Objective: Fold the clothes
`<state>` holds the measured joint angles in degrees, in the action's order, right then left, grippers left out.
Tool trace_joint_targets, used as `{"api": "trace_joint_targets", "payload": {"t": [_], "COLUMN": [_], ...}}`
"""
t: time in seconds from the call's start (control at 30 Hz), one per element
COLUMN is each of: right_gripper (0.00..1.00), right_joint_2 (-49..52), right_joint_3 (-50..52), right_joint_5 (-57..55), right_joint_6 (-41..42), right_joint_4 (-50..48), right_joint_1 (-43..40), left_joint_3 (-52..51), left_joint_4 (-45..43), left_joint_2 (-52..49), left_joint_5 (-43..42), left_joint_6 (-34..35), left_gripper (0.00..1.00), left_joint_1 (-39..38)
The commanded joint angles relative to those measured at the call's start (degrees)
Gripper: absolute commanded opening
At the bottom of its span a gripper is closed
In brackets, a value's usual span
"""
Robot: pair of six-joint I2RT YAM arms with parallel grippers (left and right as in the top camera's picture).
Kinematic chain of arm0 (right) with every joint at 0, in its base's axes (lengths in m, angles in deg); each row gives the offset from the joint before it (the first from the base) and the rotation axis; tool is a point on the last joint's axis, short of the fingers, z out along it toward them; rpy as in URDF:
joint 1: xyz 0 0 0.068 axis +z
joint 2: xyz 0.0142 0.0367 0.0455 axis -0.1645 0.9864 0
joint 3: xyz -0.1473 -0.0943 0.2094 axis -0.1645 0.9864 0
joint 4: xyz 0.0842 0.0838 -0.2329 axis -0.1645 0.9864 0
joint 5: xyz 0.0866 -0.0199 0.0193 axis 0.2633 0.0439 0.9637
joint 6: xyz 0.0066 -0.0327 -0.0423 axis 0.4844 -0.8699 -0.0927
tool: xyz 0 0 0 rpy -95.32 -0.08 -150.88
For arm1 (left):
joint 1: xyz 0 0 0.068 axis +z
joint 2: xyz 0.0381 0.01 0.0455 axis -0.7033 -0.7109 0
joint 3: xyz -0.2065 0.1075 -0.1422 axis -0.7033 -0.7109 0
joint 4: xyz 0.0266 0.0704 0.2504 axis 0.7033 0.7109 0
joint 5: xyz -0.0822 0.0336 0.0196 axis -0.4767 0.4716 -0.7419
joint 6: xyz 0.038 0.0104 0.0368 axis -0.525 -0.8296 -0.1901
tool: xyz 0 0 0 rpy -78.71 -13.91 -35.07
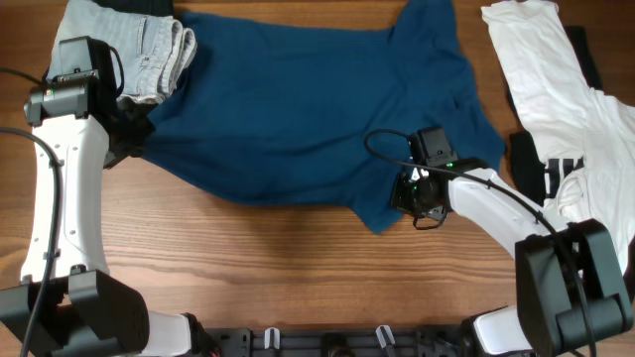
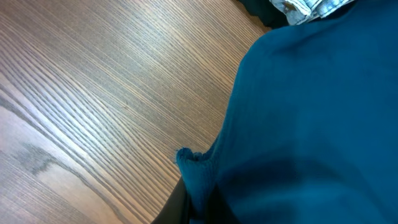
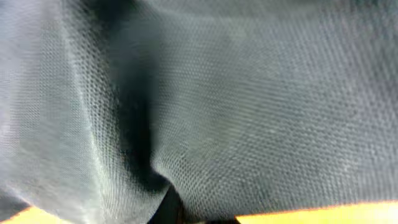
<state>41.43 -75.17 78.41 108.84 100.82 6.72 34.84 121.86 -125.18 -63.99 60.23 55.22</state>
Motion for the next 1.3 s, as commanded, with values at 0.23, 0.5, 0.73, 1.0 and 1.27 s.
{"api": "trace_joint_targets", "payload": {"t": [0.23, 0.5, 0.73, 1.0, 1.27], "right_gripper": [0.04, 0.04, 0.04, 0.04, 0.04], "right_joint_2": [-17.6, -26.9, -31.7, -29.9, -20.3], "right_joint_3": [-22.0, -30.6, -37.2, -41.2, -38.9], "right_joint_5": [-9.2, -8.8, -8.7, -7.2, -5.0], "right_joint_6": [-6.9, -12.4, -15.2, -19.4, -23.5], "right_joint_4": [28.0, 36.7, 43.2, 50.6, 52.5], "right_joint_1": [-13.4, -23.2, -25.2, -25.2, -25.2], "left_joint_3": [0.3, 0.3, 0.3, 0.3, -1.9], "left_joint_4": [3.8, 8.4, 13.0, 17.5, 19.2], "left_joint_2": [10.5, 20.2, 24.4, 25.0, 21.7], "left_joint_5": [-0.5, -0.5, -0.5, -0.5, -0.5], "left_joint_6": [-1.4, -2.5, -2.6, -2.6, -2.6], "left_gripper": [0.04, 0.04, 0.04, 0.04, 0.04], "left_joint_1": [0.5, 0.5, 0.5, 0.5, 0.5]}}
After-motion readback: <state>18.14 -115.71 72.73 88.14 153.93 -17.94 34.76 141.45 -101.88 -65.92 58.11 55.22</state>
